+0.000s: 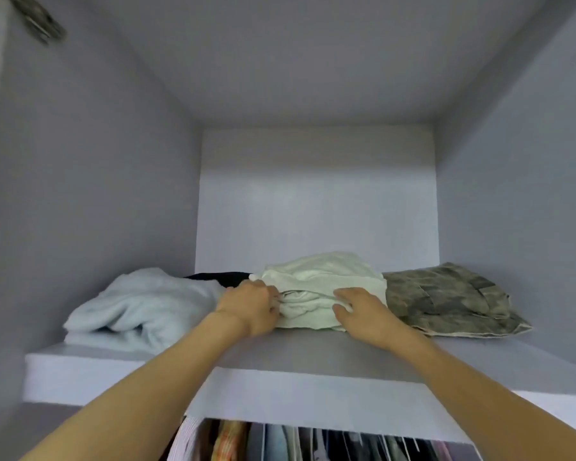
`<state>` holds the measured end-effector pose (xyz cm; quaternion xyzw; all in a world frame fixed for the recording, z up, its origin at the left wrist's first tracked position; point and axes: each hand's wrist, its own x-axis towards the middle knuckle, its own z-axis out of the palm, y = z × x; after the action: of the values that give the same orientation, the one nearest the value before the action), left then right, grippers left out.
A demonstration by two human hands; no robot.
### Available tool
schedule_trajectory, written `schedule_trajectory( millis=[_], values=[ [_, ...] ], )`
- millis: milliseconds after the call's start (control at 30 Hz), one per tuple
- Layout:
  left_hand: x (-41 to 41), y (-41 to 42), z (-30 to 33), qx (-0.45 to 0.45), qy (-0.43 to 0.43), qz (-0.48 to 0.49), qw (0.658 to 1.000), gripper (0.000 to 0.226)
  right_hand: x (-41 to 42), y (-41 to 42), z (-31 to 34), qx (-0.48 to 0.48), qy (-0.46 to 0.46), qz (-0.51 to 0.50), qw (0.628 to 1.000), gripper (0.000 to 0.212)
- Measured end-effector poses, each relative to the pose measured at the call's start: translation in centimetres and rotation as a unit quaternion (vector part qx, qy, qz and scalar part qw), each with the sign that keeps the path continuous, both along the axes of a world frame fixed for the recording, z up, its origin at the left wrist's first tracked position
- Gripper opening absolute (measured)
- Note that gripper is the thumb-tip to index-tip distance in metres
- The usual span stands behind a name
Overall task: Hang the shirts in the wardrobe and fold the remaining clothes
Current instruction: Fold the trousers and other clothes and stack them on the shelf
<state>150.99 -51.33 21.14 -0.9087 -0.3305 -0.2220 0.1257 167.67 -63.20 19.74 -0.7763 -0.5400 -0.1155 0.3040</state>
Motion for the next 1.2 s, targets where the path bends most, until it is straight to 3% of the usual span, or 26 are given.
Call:
schedule_trajectory(
  millis=[167, 300, 400, 567, 767, 900, 967, 1033, 1200],
  values=[
    [-6.9, -6.1, -3.2, 0.015, -0.172, 0.009, 0.985, 0.034, -7.6, -3.2, -1.9, 0.190, 0.059, 0.137, 0.970, 0.028],
    [-14.9, -12.5, -10.7, -0.031, -0.281, 0.057, 0.958, 0.033, -14.6, -6.8, -7.6, 0.219, 0.140, 0.249, 0.933, 0.023],
    [-21.4, -16.3, -17.5, -0.099, -0.290, 0.132, 0.943, 0.030, -20.0, -8.6, -13.6, 0.156, 0.187, 0.317, 0.917, 0.024],
    [-33.8, -25.0, -29.4, -0.225, -0.303, 0.285, 0.881, 0.030, -30.9, -12.3, -24.6, -0.073, 0.205, 0.410, 0.885, 0.027],
    [-48.7, -40.3, -39.0, -0.280, -0.348, 0.473, 0.760, 0.027, -47.6, -19.3, -35.7, -0.310, 0.141, 0.528, 0.778, 0.027],
    [-57.3, -53.7, -43.3, -0.295, -0.384, 0.597, 0.640, 0.030, -60.0, -27.9, -40.9, -0.421, 0.072, 0.618, 0.660, 0.025],
    [-61.0, -62.2, -45.2, -0.284, -0.402, 0.664, 0.563, 0.031, -66.2, -33.8, -43.3, -0.455, 0.027, 0.667, 0.589, 0.026],
    [-62.9, -67.9, -46.3, -0.268, -0.422, 0.703, 0.506, 0.031, -70.1, -38.1, -44.5, -0.461, -0.012, 0.703, 0.542, 0.027],
    [-64.1, -82.6, -47.6, -0.199, -0.463, 0.792, 0.345, 0.031, -79.3, -50.8, -47.1, -0.504, -0.101, 0.772, 0.375, 0.030]
  ],
)
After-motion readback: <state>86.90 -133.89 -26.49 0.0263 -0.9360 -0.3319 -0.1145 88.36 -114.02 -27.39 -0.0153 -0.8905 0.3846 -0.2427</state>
